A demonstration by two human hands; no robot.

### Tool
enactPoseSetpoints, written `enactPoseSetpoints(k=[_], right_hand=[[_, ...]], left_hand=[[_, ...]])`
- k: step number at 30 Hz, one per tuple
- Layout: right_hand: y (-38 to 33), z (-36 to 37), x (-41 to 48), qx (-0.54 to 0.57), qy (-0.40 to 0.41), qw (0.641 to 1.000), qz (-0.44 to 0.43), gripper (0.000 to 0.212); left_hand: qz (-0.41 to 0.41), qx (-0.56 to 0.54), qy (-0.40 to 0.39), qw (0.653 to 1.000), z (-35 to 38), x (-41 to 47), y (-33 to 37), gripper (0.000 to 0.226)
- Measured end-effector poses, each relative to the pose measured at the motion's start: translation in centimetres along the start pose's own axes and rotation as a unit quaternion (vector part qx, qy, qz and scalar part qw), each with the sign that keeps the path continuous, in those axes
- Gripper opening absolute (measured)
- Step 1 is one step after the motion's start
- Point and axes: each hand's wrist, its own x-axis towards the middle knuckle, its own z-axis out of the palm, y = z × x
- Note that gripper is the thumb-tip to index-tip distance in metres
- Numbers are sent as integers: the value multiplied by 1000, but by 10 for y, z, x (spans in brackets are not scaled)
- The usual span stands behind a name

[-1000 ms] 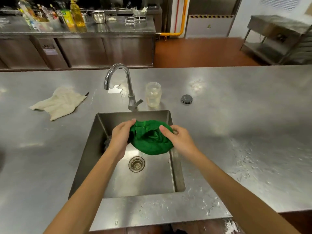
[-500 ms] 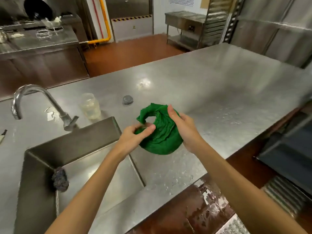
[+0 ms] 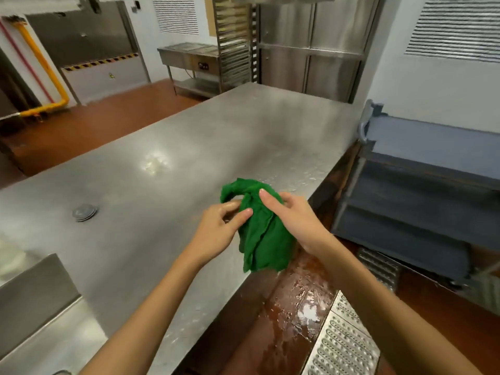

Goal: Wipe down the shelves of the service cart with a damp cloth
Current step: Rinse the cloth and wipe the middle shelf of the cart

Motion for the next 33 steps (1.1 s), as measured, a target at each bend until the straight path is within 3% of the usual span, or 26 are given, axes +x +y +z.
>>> enactPoseSetpoints(k=[4,7,9,14,17,20,24,28,30,33], right_hand=[[1,-87,-2,-105,62,992,-38,53],[11,-140,-3,-126,99,986,-55,75],[17,-174,-5,-141,142,978,-61,75],[30,-238,-3,-63,202,977,-14,69],[41,-267,8,-29,253,967,4,94],[42,-288,13,-46,298,953,4,79],[48,-312,26,-116,369,922,19,61],[44,-333,49,-179,439,879,40,75],[35,-347,61,-189,437,878,37,71],[29,-374,84,-165,413,895,32,40]], left_hand=[[-18,-42,10,999,66,49,26,18],[-40,-87,15,995,111,80,38,15],[-53,-124,9,991,139,99,46,17],[-55,-178,-26,982,198,139,60,18],[-79,-224,-74,969,225,161,63,22],[-103,-266,-100,953,249,187,64,19],[-67,-270,-107,955,281,226,62,15],[-46,-280,-131,950,314,270,67,13],[-52,-297,-153,941,328,296,71,20],[-95,-361,-196,907,344,332,83,25]])
